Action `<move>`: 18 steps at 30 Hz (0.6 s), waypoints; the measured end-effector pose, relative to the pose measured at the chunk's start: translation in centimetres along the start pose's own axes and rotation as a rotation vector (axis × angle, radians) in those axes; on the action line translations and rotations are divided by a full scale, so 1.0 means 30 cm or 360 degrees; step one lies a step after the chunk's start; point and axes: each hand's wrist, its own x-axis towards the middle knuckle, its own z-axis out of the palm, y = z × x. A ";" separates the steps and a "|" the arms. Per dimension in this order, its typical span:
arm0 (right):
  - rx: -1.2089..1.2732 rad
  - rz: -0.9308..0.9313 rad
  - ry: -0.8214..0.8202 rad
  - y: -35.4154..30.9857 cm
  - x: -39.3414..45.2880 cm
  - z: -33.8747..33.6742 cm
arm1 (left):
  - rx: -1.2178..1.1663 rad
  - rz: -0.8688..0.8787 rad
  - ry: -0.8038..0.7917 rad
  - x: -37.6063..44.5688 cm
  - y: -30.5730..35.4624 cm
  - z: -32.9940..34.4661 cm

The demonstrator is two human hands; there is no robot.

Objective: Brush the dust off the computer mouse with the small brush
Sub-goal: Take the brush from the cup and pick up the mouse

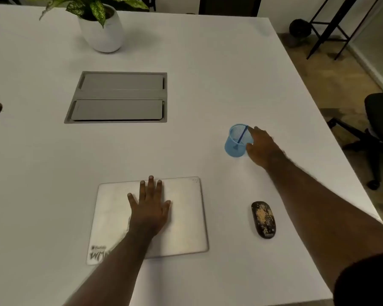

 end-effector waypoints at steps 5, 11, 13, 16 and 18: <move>-0.0062 0.0050 -0.0053 0.008 0.116 0.008 | -0.0048 0.0011 0.0103 0.020 -0.027 0.056; -0.0311 0.0044 0.0143 0.014 0.176 0.016 | -0.0084 0.0031 0.0171 0.029 -0.040 0.083; -0.0349 0.0021 0.0161 0.017 0.197 0.021 | -0.0116 0.0025 0.0194 0.033 -0.042 0.093; -0.0362 0.0016 0.0194 0.025 0.223 0.027 | -0.0153 0.0017 0.0196 0.031 -0.041 0.098; -0.0385 0.0008 0.0231 0.029 0.231 0.033 | -0.0194 0.0012 0.0203 0.032 -0.043 0.104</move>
